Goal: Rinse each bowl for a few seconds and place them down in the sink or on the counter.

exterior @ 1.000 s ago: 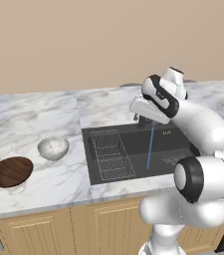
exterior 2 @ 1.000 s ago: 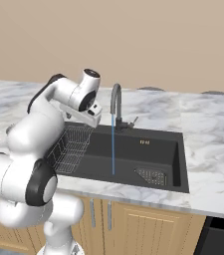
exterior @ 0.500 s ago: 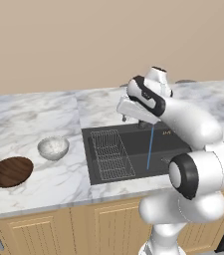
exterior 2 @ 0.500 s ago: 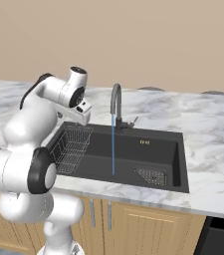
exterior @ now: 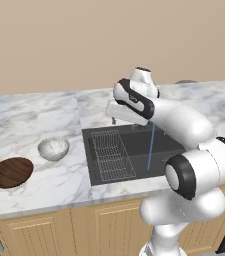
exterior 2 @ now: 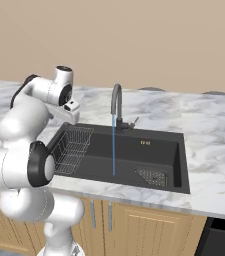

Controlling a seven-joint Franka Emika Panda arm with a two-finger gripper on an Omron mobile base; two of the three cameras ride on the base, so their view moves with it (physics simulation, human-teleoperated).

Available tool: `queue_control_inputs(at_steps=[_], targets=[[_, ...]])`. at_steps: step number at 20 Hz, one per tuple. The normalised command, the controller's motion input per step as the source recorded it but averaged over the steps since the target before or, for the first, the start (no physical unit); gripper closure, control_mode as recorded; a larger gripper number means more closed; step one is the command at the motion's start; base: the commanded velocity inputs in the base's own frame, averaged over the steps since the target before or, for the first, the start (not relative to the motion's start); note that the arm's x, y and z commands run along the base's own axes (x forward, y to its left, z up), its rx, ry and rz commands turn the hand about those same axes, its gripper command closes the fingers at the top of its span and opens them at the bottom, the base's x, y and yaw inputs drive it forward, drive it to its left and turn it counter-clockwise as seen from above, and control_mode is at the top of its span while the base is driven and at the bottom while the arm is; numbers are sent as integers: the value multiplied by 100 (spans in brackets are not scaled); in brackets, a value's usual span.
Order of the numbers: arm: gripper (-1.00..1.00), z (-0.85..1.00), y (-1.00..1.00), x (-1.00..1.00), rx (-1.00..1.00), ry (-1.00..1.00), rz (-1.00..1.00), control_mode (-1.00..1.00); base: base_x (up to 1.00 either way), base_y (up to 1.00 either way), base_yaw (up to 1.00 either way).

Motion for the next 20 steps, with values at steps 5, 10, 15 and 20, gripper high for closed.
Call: queue_control_inputs(at_steps=[5,10,15,20], targets=[[-100,-4,35,1,-4,2,-3,-100,0,0,0],[-100,-5,36,0,-3,3,-2,-100,0,0,0],[-100,-6,36,0,-2,4,-2,-100,0,0,0],[-100,-10,30,5,-2,3,-2,-100,0,0,0]])
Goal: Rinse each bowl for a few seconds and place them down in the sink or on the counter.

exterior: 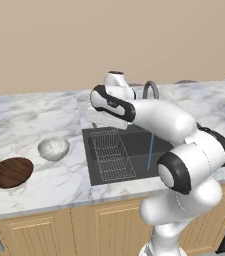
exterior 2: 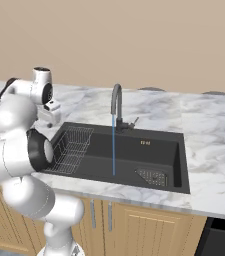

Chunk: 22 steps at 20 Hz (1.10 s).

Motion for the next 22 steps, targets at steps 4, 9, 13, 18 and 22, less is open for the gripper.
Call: queue_control_inputs(at_steps=[4,9,13,18,22], targets=[[-100,-9,32,3,-3,1,-1,-100,0,0,0],[-100,-11,34,3,-4,0,-3,-100,0,0,0],[-100,-10,32,0,-3,0,-3,-100,0,0,0],[-100,-13,28,0,-2,0,-2,-100,0,0,0],[-100,-15,22,0,-1,0,-3,-100,0,0,0]])
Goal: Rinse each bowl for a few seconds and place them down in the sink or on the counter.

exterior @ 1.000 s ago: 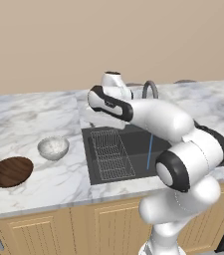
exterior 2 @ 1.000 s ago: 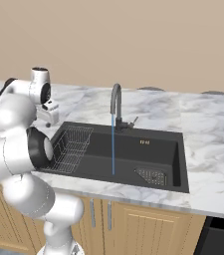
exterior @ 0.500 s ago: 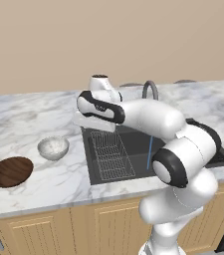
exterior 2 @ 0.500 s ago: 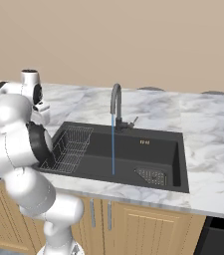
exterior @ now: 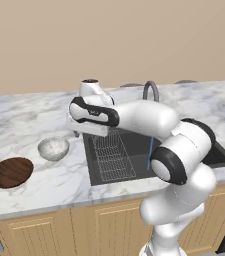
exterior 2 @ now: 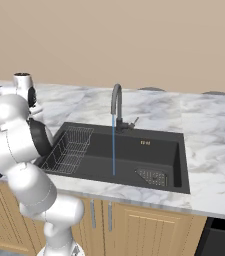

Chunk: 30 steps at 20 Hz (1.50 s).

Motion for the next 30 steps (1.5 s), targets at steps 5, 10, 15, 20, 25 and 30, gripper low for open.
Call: queue_control_inputs(at_steps=[5,10,15,20,25,30], targets=[[-100,-11,20,2,-1,0,-3,-100,0,0,0],[-100,-16,21,5,-2,0,-3,-100,0,0,0],[-100,-15,20,8,-2,0,-2,-100,0,0,0],[-100,-17,21,9,0,0,-1,-100,0,0,0],[-100,-14,14,10,0,-2,0,-100,0,0,0],[-100,-15,10,9,0,-3,0,-100,0,0,0]])
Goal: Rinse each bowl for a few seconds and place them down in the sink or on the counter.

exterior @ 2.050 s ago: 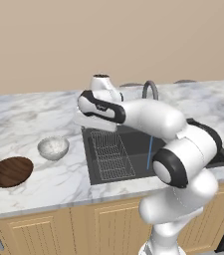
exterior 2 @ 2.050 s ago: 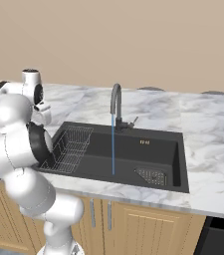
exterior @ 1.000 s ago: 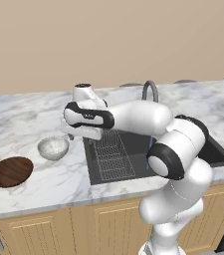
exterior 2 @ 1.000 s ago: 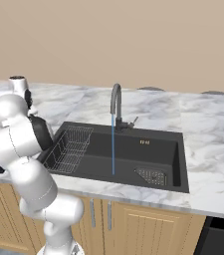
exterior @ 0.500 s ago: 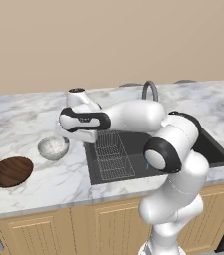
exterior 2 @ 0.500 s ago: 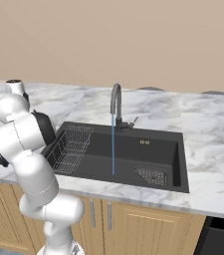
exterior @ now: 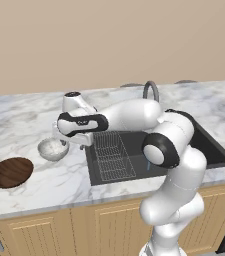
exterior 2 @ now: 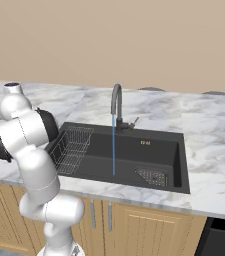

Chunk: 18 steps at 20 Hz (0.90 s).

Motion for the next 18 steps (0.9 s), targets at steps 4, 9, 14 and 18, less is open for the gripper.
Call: queue_control_inputs(at_steps=[4,9,14,18], targets=[[-100,-15,8,7,0,-2,0,-100,0,0,0],[-100,-14,9,11,0,-2,0,-100,0,0,0],[-100,-14,9,13,0,-1,0,-100,0,0,0],[-100,-14,9,14,0,-1,0,-100,0,0,0]])
